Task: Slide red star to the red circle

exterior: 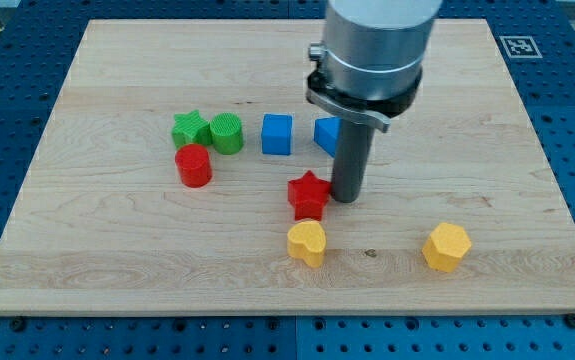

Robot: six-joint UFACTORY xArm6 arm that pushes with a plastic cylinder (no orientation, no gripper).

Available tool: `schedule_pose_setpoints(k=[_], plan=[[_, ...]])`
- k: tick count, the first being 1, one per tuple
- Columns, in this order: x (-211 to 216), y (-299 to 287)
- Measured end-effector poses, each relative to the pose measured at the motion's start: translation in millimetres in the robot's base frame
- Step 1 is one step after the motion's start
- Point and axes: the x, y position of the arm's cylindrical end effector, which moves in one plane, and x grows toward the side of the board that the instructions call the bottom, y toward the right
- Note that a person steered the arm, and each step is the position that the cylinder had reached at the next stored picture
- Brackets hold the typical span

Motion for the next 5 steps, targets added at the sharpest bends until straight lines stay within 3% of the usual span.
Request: schedule_pose_setpoints(k=[3, 5], plan=[[3, 5], [25, -27]])
